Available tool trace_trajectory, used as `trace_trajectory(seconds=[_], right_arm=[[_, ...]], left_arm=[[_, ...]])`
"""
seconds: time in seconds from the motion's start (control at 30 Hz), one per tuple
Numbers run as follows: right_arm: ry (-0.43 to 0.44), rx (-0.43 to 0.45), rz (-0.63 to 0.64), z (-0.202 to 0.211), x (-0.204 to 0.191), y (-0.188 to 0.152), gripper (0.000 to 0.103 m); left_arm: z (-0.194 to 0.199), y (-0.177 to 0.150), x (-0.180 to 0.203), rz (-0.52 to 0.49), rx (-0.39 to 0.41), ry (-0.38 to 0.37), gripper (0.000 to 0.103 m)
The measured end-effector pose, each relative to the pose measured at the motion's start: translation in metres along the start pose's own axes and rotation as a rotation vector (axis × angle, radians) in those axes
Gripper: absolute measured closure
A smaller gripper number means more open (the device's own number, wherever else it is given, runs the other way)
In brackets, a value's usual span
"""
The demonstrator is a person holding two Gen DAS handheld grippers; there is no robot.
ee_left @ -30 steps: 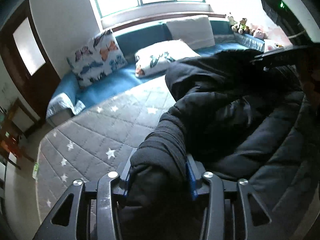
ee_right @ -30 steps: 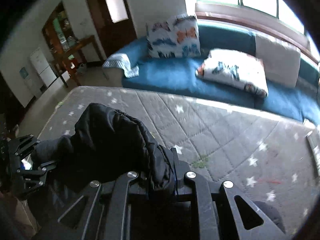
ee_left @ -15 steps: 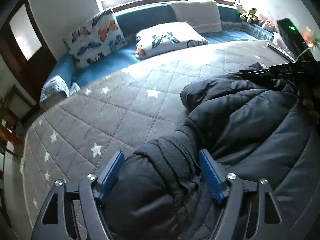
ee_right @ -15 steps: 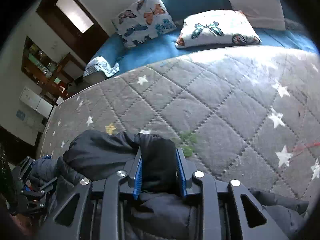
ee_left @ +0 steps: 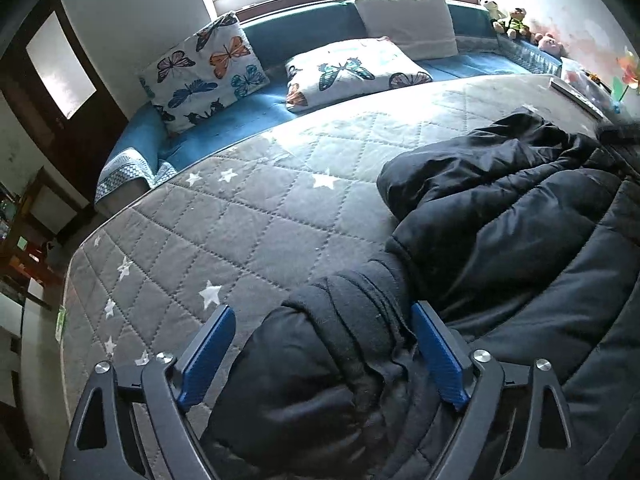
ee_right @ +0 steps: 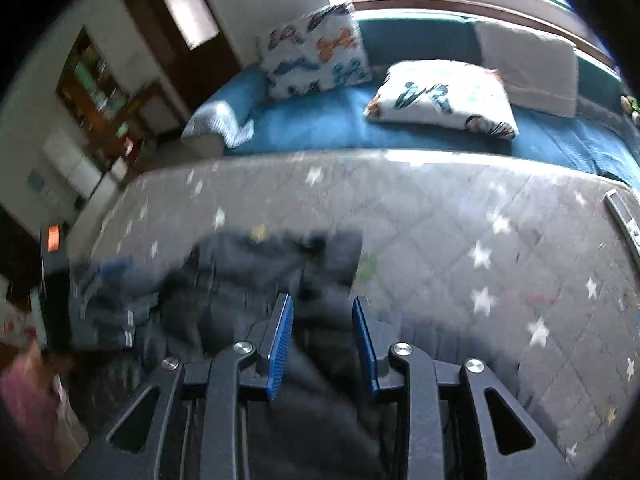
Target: Fold large clothes
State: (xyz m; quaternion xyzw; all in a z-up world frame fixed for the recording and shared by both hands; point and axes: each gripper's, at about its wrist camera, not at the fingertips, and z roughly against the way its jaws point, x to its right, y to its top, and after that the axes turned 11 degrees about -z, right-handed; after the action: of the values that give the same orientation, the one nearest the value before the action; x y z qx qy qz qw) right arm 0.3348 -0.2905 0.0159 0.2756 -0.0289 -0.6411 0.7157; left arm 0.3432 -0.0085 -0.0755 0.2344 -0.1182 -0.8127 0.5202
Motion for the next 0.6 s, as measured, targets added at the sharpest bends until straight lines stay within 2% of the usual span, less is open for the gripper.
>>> trace_trajectory(seconds=[0.1, 0.2, 0.33, 0.43, 0.6], right_arm=[[-0.088, -0.007, 0.085, -0.016, 0.004, -0.015, 0.071], [-0.07, 0.004, 0.065, -0.034, 0.023, -0.021, 0.083], [-0.052, 0.035, 0.041, -0.044, 0.03, -0.023, 0.085], [-0.065, 0.027, 0.055, -0.037, 0.024, -0.02, 0.084], [-0.058, 0.051, 0.044, -0.006, 0.003, -0.024, 0.081]], left_arm=[[0.001, 0.001, -0.001, 0.001, -0.003, 0.001, 0.005], [0.0, 0.001, -0.004, 0.01, -0.01, 0.001, 0.002], [0.008, 0.003, -0.006, 0.008, -0.017, 0.026, 0.001], [0.033, 0.005, -0.004, 0.003, 0.001, 0.072, 0.001], [0.099, 0.0, 0.008, 0.031, 0.103, 0.054, 0.001]])
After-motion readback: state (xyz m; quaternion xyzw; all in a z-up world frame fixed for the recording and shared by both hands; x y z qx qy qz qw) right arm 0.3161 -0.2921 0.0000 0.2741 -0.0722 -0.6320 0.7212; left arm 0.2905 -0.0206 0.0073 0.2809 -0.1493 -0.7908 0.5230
